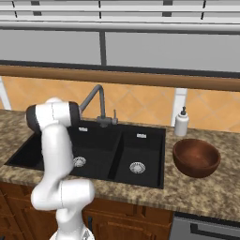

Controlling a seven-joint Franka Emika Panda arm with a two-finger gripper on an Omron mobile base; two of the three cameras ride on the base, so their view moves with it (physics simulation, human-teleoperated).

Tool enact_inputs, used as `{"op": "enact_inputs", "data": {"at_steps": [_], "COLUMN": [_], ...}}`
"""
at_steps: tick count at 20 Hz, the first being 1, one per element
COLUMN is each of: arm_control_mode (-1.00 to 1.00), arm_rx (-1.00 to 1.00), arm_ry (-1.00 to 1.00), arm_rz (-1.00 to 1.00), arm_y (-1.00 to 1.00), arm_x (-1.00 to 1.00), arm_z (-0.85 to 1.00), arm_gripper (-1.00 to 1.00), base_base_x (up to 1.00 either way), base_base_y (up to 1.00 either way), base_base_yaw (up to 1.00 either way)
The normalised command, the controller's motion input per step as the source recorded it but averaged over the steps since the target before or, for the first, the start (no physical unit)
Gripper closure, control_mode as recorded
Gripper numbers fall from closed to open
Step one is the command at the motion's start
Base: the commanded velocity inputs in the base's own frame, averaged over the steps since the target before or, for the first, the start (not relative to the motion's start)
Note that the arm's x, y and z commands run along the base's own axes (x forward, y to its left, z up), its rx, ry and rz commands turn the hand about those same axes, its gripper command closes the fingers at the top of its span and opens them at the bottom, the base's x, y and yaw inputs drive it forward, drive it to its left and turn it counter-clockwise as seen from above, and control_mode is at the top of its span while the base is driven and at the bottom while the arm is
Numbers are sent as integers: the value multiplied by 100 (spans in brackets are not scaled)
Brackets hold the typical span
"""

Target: Pick the bell pepper from the sink and place it in the bowl. Then pick the bowl and place it in the microwave. Then close the microwave door and press the start button.

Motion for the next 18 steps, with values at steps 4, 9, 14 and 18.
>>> {"op": "enact_inputs", "data": {"at_steps": [4, 9, 14, 18], "arm_control_mode": [-100, -100, -100, -100], "arm_rx": [0, 0, 0, 0], "arm_ry": [1, -2, -8, -3], "arm_rz": [-1, 0, 0, 0], "arm_y": [8, 5, -2, -11], "arm_x": [-49, -32, -33, -54], "arm_z": [100, 100, 96, 97], "arm_gripper": [100, 100, 100, 100], "base_base_x": [0, 0, 0, 0], "base_base_y": [0, 0, 0, 0], "base_base_yaw": [0, 0, 0, 0]}}
